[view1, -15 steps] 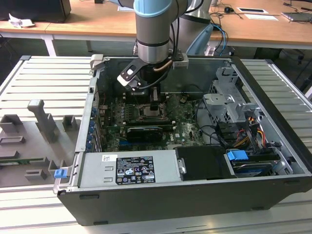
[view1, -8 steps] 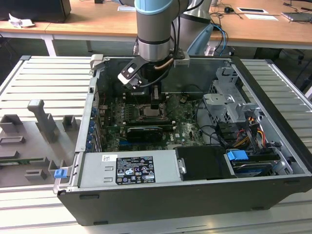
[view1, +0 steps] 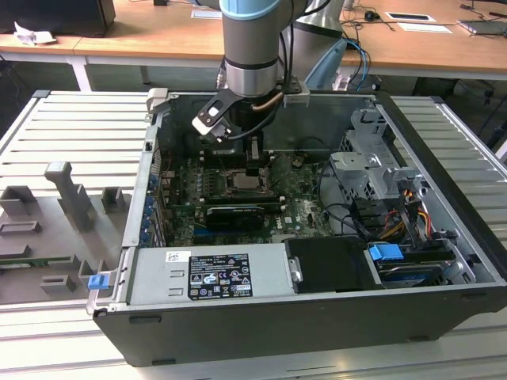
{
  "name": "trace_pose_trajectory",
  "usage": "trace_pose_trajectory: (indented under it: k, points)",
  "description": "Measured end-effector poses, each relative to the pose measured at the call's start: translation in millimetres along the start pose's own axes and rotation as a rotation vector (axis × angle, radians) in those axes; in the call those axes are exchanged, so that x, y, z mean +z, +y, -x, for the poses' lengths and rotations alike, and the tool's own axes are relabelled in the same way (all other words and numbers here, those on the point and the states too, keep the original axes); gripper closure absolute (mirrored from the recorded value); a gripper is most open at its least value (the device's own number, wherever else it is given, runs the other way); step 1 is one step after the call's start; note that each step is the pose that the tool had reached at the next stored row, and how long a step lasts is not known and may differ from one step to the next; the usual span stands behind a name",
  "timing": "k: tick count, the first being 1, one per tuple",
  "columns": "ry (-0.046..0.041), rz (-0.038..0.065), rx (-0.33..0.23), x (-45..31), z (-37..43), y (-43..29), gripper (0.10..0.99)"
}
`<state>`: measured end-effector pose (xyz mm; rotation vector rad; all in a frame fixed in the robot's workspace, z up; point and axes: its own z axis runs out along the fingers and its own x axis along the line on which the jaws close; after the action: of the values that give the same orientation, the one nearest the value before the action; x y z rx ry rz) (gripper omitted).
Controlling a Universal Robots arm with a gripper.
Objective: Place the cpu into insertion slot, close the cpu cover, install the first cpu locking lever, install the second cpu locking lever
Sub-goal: 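Close the cpu cover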
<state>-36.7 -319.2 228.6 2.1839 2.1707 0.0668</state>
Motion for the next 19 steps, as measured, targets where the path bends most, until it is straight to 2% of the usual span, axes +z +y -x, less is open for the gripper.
trace_pose_trajectory:
  k: [3, 5, 9, 19]
  points:
    - [0.0001, 0.0, 0.0, -0.5, 0.0, 0.7, 0.98]
    - [0.0, 0.0, 0.0, -4.3, 0.1, 1.2, 0.98]
    - [0.0001, 0.0, 0.0, -20.9, 0.3, 2.4, 0.98]
    - [0.0001, 0.0, 0.0, -21.1, 0.2, 6.7, 0.98]
